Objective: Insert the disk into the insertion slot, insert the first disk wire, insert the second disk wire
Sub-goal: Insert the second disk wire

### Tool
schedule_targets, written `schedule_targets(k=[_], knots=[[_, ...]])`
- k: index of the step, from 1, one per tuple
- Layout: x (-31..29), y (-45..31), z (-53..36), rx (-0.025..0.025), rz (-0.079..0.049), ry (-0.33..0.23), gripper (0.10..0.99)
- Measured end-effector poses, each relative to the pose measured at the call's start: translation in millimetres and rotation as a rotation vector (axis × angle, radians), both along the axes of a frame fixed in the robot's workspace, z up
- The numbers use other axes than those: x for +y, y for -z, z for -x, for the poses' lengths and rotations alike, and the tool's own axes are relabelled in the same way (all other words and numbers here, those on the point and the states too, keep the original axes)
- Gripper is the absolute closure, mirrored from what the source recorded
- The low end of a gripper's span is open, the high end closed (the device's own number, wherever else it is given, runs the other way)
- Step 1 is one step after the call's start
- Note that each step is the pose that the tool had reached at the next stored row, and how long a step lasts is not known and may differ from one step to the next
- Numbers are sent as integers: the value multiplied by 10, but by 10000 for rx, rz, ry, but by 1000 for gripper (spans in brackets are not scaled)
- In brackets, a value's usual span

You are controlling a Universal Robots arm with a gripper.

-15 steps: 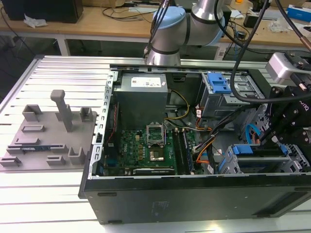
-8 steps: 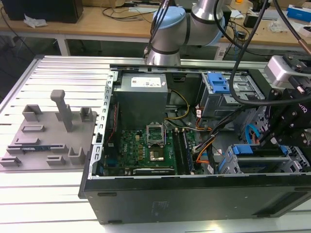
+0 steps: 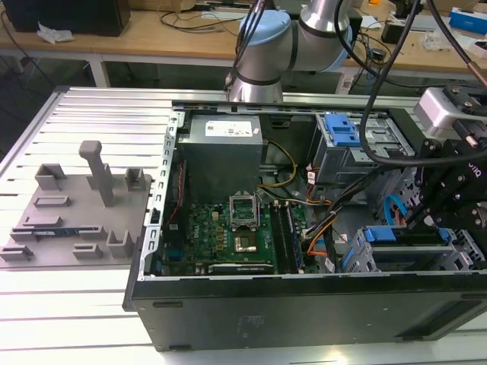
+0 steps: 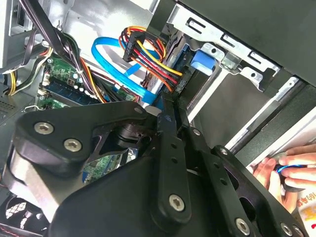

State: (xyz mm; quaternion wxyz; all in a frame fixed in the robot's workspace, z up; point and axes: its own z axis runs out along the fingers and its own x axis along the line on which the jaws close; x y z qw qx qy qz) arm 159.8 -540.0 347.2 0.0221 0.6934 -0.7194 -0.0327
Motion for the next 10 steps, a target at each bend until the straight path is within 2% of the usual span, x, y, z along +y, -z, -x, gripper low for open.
schedule_targets(k=[1, 10], knots=[[0, -25, 0, 0, 6, -6, 925], [14, -21, 0, 0, 32, -12, 925]])
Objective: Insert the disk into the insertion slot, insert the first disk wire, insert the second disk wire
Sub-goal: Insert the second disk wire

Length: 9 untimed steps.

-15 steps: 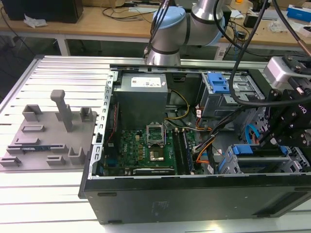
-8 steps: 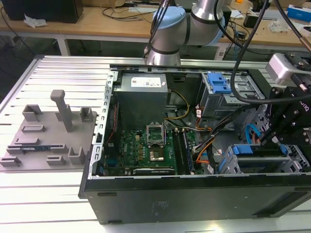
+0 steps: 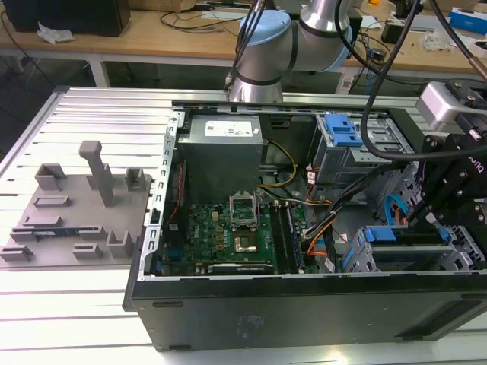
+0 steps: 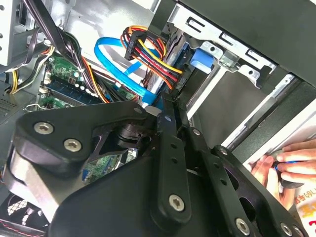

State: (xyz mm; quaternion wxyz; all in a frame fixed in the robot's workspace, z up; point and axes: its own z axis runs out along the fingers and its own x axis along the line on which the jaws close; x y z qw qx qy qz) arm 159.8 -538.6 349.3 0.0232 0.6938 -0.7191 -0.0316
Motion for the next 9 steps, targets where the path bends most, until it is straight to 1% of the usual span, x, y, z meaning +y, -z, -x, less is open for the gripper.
schedule_targets(k=[3, 9], knots=[[4, 8, 0, 0, 4, 0, 925], [4, 61, 0, 0, 3, -71, 925]])
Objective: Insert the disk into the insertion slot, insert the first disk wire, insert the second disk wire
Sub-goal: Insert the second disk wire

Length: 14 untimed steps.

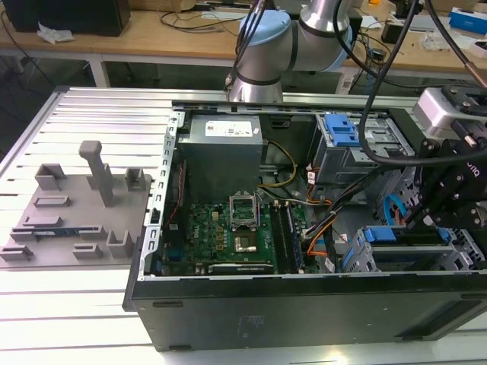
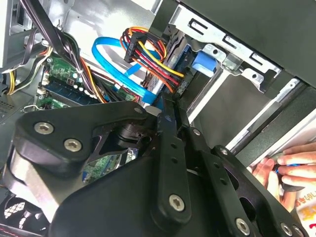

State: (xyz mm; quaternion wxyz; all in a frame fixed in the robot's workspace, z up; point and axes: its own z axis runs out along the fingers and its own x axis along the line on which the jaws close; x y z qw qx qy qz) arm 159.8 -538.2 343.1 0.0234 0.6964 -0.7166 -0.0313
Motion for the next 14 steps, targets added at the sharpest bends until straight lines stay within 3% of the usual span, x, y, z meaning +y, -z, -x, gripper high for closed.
schedule_targets(k=[11, 12, 14], knots=[[0, 47, 0, 0, -13, -107, 914], [-1, 37, 0, 0, -5, -108, 851], [0, -20, 0, 0, -3, -112, 851]])
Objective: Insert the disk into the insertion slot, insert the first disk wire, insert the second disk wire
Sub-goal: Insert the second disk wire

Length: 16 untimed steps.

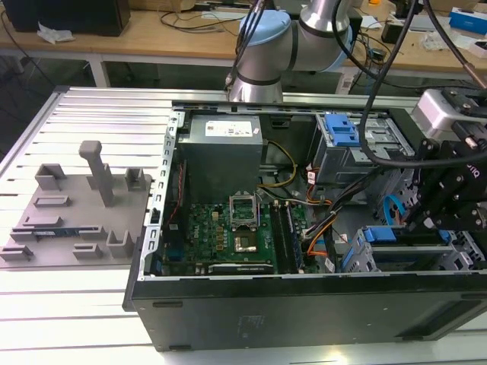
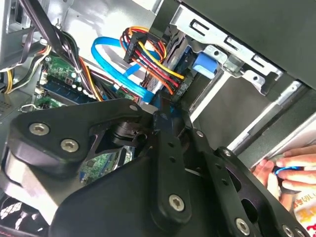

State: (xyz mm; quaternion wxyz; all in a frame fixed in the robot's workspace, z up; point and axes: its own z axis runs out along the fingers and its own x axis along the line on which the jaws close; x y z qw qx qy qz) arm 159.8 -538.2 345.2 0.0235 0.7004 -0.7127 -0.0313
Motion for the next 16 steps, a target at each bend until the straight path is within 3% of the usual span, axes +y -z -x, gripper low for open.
schedule_targets(k=[2, 4, 9, 13, 16], knots=[[0, -98, 0, 0, 2, -6, 851], [0, -249, 0, -4, 2, -14, 851], [0, -398, 1, -24, 2, -15, 851], [0, -456, 2, -42, -1, -15, 980], [0, -457, 2, -43, -1, -15, 980]])
